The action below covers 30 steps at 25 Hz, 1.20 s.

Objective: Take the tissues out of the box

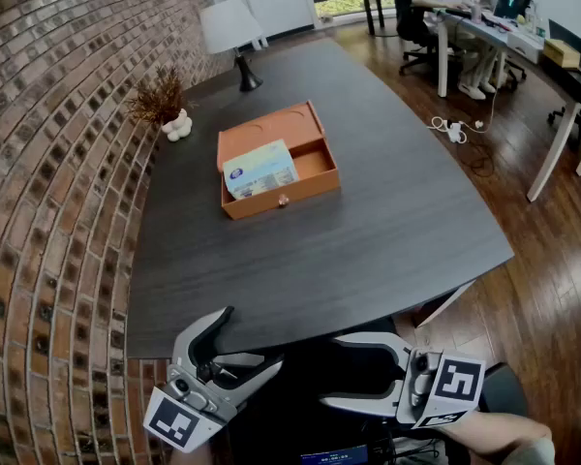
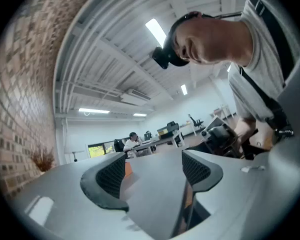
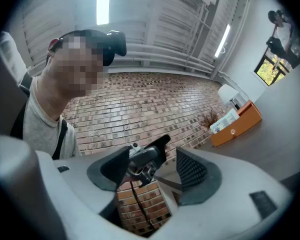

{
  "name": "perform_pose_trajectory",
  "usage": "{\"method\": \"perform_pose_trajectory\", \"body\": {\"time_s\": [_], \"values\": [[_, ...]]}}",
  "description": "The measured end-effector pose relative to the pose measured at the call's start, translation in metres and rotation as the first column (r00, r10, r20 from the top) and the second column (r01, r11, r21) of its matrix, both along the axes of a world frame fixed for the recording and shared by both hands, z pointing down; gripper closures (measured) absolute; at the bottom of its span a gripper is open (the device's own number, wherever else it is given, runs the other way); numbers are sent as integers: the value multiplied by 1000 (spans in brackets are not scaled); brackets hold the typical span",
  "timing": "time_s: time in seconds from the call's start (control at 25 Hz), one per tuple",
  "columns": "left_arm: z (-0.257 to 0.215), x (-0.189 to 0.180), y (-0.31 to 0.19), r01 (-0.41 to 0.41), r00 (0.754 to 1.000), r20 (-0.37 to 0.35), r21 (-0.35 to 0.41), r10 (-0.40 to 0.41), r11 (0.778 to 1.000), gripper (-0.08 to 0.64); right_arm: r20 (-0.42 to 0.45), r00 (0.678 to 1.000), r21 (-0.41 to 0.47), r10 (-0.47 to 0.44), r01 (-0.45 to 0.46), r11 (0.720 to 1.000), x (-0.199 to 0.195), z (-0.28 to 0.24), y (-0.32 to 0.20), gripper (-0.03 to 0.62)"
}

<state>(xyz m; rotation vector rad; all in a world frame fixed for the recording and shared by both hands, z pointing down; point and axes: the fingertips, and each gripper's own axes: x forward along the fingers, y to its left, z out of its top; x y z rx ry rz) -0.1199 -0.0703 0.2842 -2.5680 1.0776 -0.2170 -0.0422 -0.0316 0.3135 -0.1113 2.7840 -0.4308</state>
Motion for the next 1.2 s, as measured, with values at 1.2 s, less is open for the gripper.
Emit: {"method": "perform_pose_trajectory", "body": {"time_s": [1.2], "values": [[51,-35,-330,99,812,530,-536,243,839,161,-9,1000,3,3,-3,1000,11,-4,-10,301]]}}
